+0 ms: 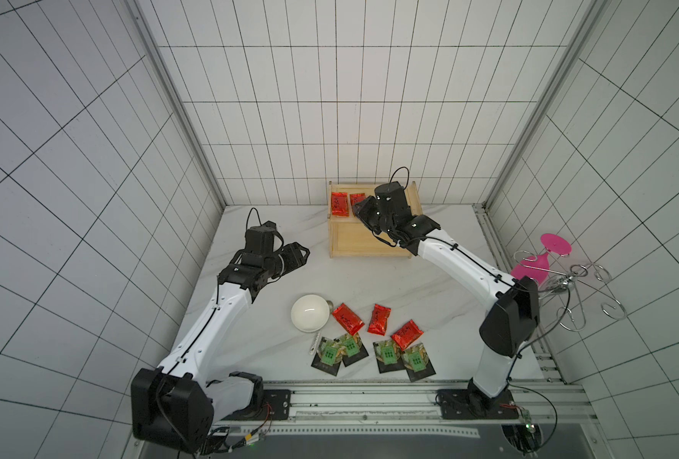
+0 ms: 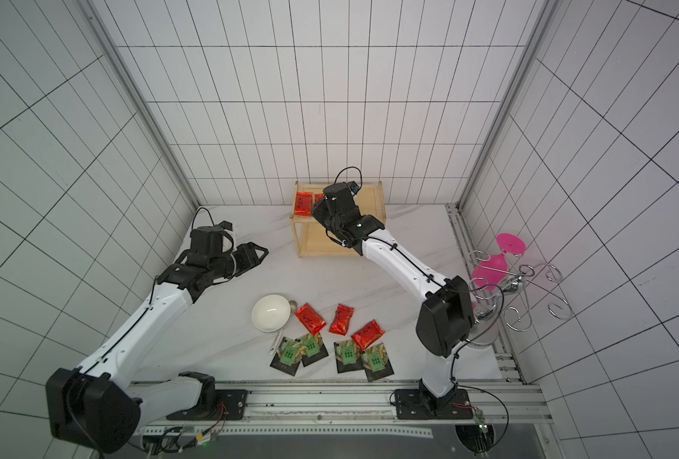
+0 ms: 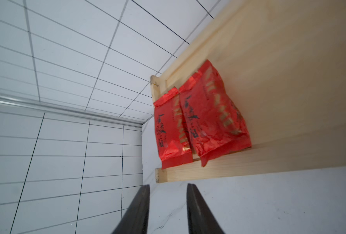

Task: Place the tea bags on the shelf by color
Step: Place the tea bag on the shelf.

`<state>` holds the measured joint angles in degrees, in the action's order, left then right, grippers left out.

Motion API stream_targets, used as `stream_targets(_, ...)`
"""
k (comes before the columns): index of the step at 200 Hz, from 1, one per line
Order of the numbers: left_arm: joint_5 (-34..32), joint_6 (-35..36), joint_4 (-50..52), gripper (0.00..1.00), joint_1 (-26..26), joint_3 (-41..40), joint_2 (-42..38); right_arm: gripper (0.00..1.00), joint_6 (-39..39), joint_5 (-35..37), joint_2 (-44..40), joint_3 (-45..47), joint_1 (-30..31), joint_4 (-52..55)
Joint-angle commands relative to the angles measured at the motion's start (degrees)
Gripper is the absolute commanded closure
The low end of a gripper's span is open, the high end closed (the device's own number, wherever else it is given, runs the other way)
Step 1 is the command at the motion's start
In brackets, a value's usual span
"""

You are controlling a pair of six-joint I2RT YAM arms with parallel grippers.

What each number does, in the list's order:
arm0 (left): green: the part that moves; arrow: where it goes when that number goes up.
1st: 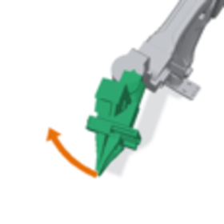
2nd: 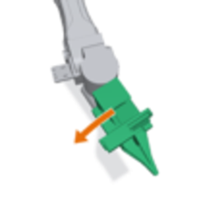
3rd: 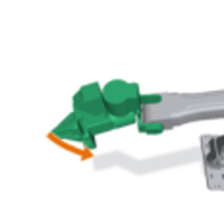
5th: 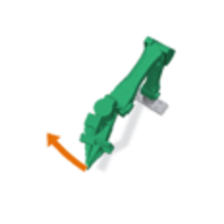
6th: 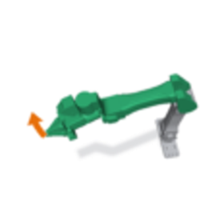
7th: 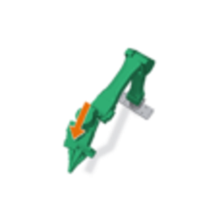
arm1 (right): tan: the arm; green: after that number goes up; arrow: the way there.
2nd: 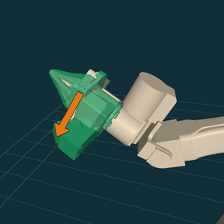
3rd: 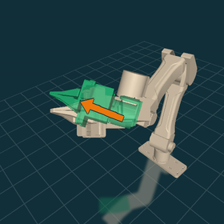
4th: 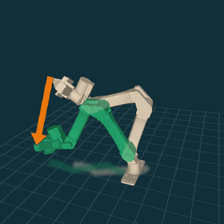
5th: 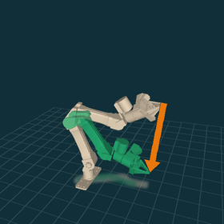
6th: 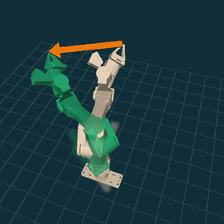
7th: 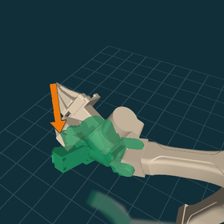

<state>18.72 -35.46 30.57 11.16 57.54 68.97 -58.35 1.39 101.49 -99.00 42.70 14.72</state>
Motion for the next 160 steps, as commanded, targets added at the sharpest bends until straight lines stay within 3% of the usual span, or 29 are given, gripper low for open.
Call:
stream_targets(1,3.99,-2.14,-2.23,0.4,0.55,1.17,1.8,0.68,16.63,-4.16,-2.33,-1.62,-1.2,2.33)
stream_targets(28,2.56,-2.3,-1.92,0.4,3.25,3.63,3.42,0.64,23.95,-7.24,-0.45,-3.0,-5.5,3.13)
stream_targets(65,1.26,-1.55,-1.09,0.39,4.06,6.73,5.9,0.58,29.89,-17.56,3.95,-6.41,-10.64,3.62)
stream_targets(97,0.88,-1.75,-1.45,0.39,4.04,7.33,6.79,0.47,28.74,-22.94,7.97,-8.26,-12.48,3.4)
stream_targets(160,2.27,-1.7,-1.74,0.39,3.97,7.28,8.29,0.43,24.71,-27.19,12.16,-8.55,-13.78,-0.52)
